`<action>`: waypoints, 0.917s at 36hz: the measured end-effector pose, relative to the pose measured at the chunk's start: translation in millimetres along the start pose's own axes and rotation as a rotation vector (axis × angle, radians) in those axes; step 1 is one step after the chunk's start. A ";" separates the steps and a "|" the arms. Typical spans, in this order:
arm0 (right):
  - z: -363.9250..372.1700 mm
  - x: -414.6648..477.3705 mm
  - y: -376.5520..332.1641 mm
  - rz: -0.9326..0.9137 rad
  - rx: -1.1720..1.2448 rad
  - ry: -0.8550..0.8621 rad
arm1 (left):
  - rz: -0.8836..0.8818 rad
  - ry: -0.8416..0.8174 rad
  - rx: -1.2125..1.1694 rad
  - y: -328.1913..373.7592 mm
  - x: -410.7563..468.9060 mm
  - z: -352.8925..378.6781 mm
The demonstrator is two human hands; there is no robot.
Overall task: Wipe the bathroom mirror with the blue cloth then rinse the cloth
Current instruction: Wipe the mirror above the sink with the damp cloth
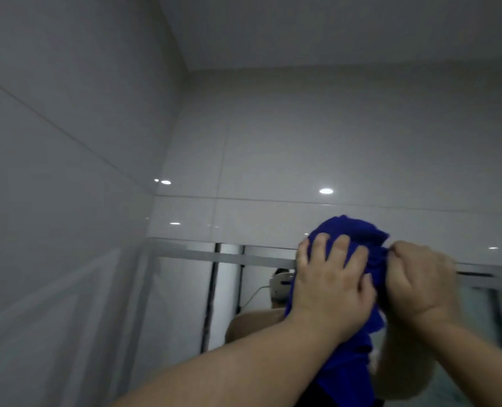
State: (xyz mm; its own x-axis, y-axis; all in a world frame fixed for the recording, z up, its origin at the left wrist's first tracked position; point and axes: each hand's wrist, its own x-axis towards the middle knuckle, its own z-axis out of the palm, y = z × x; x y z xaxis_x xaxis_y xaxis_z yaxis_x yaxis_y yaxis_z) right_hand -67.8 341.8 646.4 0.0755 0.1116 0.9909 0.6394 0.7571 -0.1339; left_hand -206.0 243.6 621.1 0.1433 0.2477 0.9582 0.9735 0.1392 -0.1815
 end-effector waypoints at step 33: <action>-9.8 -5.0 -25.3 0.058 -0.145 -0.008 | -0.429 0.332 0.124 -110.7 -16.3 -25.2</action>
State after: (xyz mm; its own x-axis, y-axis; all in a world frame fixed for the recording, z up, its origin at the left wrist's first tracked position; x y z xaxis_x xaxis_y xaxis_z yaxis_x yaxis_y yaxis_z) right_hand -76.9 315.8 645.0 0.1097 0.1579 0.9813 0.7381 0.6484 -0.1869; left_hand -311.5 200.0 631.1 -0.1937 -0.1683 0.9665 0.9315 0.2777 0.2350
